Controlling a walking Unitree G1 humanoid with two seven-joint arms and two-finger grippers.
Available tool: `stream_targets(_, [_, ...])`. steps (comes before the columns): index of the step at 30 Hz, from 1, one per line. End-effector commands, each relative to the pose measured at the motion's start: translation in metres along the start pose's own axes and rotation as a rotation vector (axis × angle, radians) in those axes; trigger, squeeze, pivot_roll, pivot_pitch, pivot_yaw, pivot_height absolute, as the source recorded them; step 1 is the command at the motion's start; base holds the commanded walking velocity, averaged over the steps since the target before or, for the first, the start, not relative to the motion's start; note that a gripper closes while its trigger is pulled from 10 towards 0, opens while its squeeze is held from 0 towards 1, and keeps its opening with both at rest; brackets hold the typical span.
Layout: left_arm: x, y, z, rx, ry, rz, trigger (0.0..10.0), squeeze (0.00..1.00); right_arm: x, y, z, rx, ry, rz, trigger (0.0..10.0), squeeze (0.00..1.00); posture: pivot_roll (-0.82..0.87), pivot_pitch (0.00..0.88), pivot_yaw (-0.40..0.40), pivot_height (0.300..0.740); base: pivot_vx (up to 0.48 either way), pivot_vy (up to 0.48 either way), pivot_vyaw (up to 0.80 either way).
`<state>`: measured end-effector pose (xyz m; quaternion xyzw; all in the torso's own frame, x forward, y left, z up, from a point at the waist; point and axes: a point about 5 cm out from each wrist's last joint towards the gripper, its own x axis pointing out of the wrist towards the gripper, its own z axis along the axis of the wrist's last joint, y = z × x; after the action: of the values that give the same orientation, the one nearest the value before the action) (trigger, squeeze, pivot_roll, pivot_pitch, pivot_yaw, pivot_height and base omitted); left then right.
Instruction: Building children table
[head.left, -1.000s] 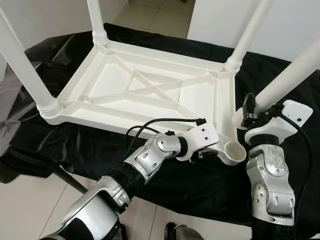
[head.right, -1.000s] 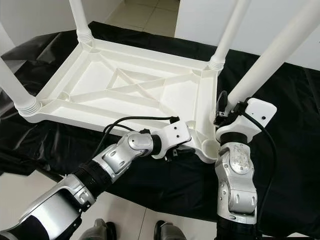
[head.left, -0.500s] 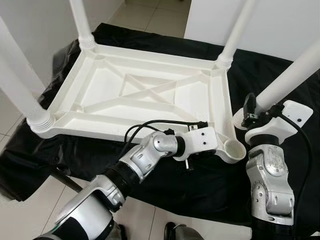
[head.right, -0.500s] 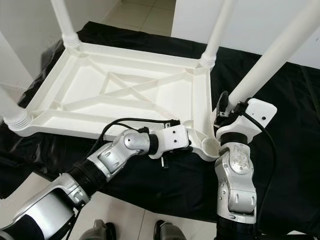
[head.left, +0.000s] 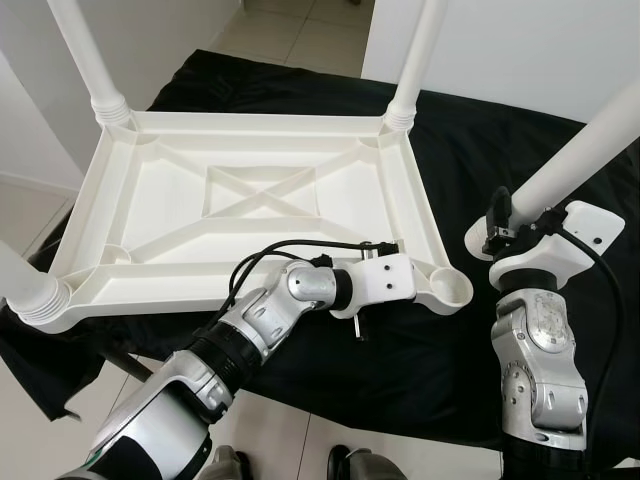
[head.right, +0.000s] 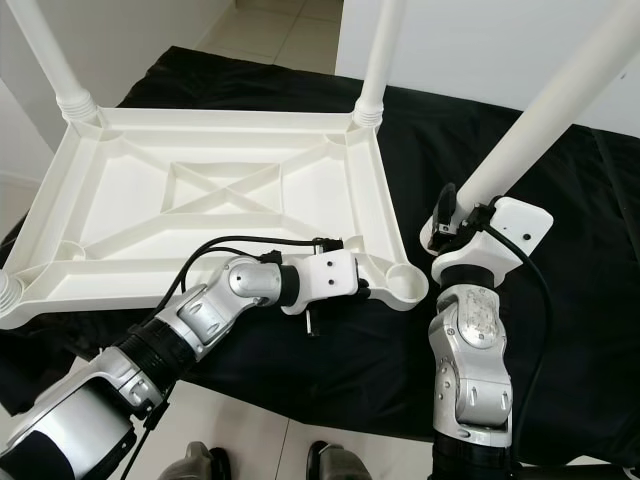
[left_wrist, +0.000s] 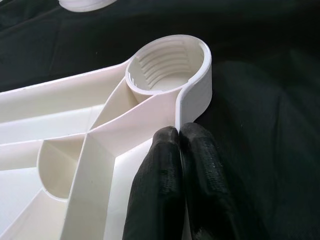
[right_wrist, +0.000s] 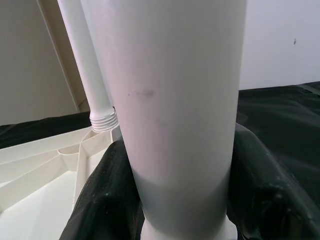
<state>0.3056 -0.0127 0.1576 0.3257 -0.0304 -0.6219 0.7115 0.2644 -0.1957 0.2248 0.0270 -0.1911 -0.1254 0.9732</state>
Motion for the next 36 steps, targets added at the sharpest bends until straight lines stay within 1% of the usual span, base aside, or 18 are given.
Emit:
stream_targets(1, [-0.008, -0.009, -0.034, -0.084, 0.133, 0.007, 0.0, 0.0, -0.002, -0.002, 0.001, 0.004, -0.011, -0.009, 10.0, 0.0, 0.01, 0.172, -0.032, 0.74, 0.0, 0.0, 0.0])
stream_targets(5, [-0.007, -0.007, -0.036, -0.081, 0.146, 0.024, 0.0, 0.0, -0.002, -0.001, 0.001, 0.008, -0.009, 0.0, 10.0, 0.0, 0.0, 0.169, -0.036, 0.74, 0.0, 0.0, 0.0])
stream_targets(6, [-0.007, -0.005, -0.037, -0.074, 0.152, 0.034, 3.4, 0.0, -0.002, 0.0, 0.001, 0.01, -0.007, 0.008, 10.0, 0.0, 0.0, 0.166, -0.037, 0.74, 0.0, 0.0, 0.0])
stream_targets(7, [-0.007, -0.005, -0.037, -0.074, 0.152, 0.034, 3.4, 0.0, -0.002, 0.0, 0.001, 0.01, -0.007, 0.008, 10.0, 0.0, 0.0, 0.166, -0.037, 0.74, 0.0, 0.0, 0.0])
stream_targets(8, [-0.007, -0.004, -0.037, -0.067, 0.153, 0.041, 4.8, 0.0, -0.002, 0.001, 0.001, 0.011, -0.004, 0.014, 10.0, 0.0, 0.0, 0.165, -0.037, 0.74, 0.0, 0.0, 0.0])
stream_targets(9, [-0.006, -0.003, -0.035, -0.064, 0.146, 0.043, 10.0, 0.0, -0.003, 0.001, 0.0, 0.011, 0.0, 0.021, 10.0, 0.0, 0.0, 0.163, -0.037, 0.74, 0.0, 0.0, 0.0])
stream_targets(12, [-0.005, -0.003, -0.032, -0.077, 0.127, 0.043, 10.0, 0.0, -0.004, 0.002, -0.001, 0.01, 0.015, 0.033, 10.0, 0.0, 0.0, 0.162, -0.036, 0.74, 0.0, 0.0, 0.0])
stream_targets(13, [-0.004, -0.001, -0.025, -0.113, 0.079, 0.042, 10.0, 1.0, -0.007, 0.005, -0.005, 0.007, 0.048, 0.063, 10.0, 0.0, 0.0, 0.16, -0.036, 0.74, 0.0, 0.0, 0.0])
stream_targets(15, [-0.004, 0.0, -0.023, -0.131, 0.065, 0.048, 10.0, 1.0, -0.008, 0.005, -0.007, 0.006, 0.061, 0.07, 10.0, 0.0, 0.0, 0.16, -0.036, 0.74, 0.0, 0.0, 0.0])
stream_targets(18, [-0.005, 0.0, -0.022, -0.109, 0.072, 0.054, 10.0, 1.0, -0.011, 0.006, -0.009, 0.0, 0.076, 0.087, 10.0, 0.0, 0.0, 0.159, -0.036, 0.74, 0.0, 0.0, 0.0])
stream_targets(19, [-0.007, 0.0, -0.019, -0.092, 0.058, 0.036, 10.0, 0.91, -0.014, 0.006, -0.011, -0.001, 0.09, 0.097, 10.0, 0.0, 0.0, 0.159, -0.033, 0.74, 0.0, 0.0, 0.0])
stream_targets(20, [-0.009, 0.001, -0.015, -0.104, 0.031, 0.032, 10.0, 0.0, -0.015, 0.006, -0.011, -0.005, 0.096, 0.101, 10.0, 0.0, -0.01, 0.156, -0.032, 0.74, 0.0, 0.0, 0.0])
stream_targets(22, [-0.01, 0.001, -0.012, -0.111, 0.011, 0.03, 10.0, 0.0, -0.016, 0.006, -0.012, -0.008, 0.1, 0.104, 10.0, 0.0, -0.01, 0.156, -0.032, 0.74, 0.0, 0.0, 0.0])
stream_targets(25, [-0.016, 0.006, 0.003, -0.153, -0.092, 0.022, 10.0, 0.0, -0.018, 0.006, -0.014, -0.012, 0.111, 0.124, 10.0, 0.0, 0.0, 0.157, -0.032, 0.74, 0.0, 0.0, 0.0])
stream_targets(26, [-0.018, 0.007, 0.007, -0.159, -0.117, 0.019, 10.0, 0.0, -0.018, 0.007, -0.014, -0.012, 0.113, 0.127, 10.0, 0.0, 0.0, 0.157, -0.032, 0.74, 0.0, 0.0, 0.0])
stream_targets(27, [-0.018, 0.007, 0.007, -0.159, -0.117, 0.019, 10.0, 0.0, -0.018, 0.007, -0.014, -0.012, 0.113, 0.127, 10.0, 0.0, 0.0, 0.157, -0.032, 0.74, 0.0, 0.0, 0.0])
stream_targets(30, [-0.025, 0.015, 0.025, -0.214, -0.224, 0.063, 10.0, 0.0, -0.022, 0.007, -0.014, -0.016, 0.118, 0.142, 10.0, 0.0, 0.01, 0.166, -0.038, 0.74, 0.0, 0.0, 0.0])
stream_targets(36, [-0.029, 0.015, 0.03, -0.224, -0.254, 0.079, 10.0, 0.0, -0.029, 0.007, -0.014, -0.009, 0.123, 0.164, 10.0, 0.0, 0.01, 0.17, -0.037, 0.74, 0.0, 0.0, 0.0])
